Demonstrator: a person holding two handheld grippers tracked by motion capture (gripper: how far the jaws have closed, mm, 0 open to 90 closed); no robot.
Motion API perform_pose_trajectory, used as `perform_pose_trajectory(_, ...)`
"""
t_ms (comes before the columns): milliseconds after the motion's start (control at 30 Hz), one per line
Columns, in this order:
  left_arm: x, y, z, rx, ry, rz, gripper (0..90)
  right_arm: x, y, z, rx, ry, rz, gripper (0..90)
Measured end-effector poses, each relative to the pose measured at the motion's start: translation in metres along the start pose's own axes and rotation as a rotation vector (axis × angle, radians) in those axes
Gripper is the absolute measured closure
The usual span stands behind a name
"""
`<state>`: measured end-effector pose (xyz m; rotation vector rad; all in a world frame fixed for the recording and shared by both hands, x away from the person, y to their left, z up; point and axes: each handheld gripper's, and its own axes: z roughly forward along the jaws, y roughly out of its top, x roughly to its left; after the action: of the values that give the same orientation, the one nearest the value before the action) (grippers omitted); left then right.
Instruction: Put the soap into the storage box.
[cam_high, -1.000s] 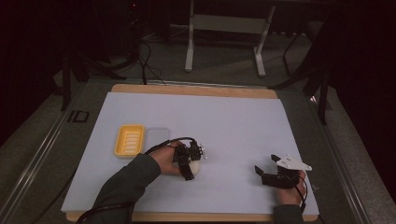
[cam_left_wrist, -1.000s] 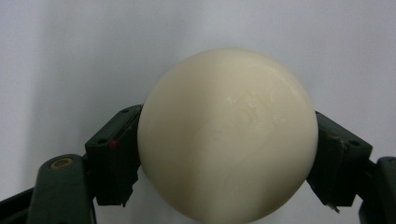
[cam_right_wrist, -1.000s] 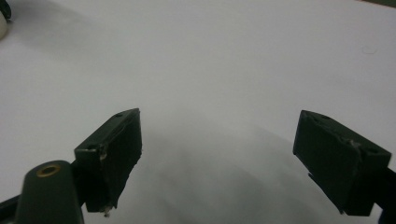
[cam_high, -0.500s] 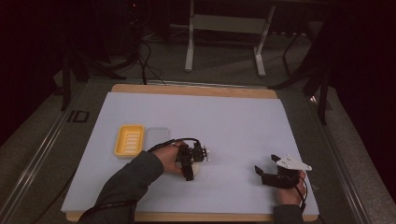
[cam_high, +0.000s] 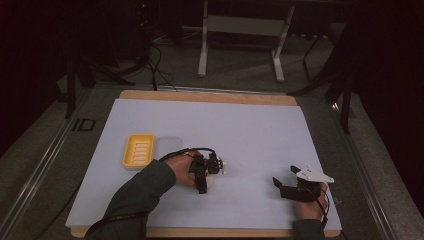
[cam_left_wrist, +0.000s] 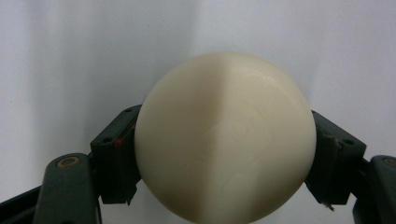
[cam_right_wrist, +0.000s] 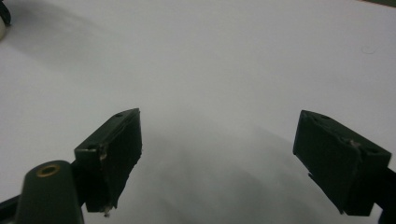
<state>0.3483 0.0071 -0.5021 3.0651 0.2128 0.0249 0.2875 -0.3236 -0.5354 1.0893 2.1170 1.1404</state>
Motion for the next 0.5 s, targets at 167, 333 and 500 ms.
perform_pose_trajectory(167,-0.0003,0.0,-0.0001,-0.002,0.003,0.004,24.8,-0.0002,-0.0001,-0.0004,-0.003,0.002,0.001,15.5)
perform_pose_trajectory(333,-0.0004,-0.0004,-0.0004,-0.005,0.007,0.007,24.8,-0.0002,-0.0001,-0.0005,-0.004,0.001,0.003,15.5)
perform_pose_trajectory(500,-0.001,-0.0025,-0.0017,-0.001,0.016,0.02,24.8,-0.0002,-0.0002,-0.0006,-0.005,0.001,0.003,15.5)
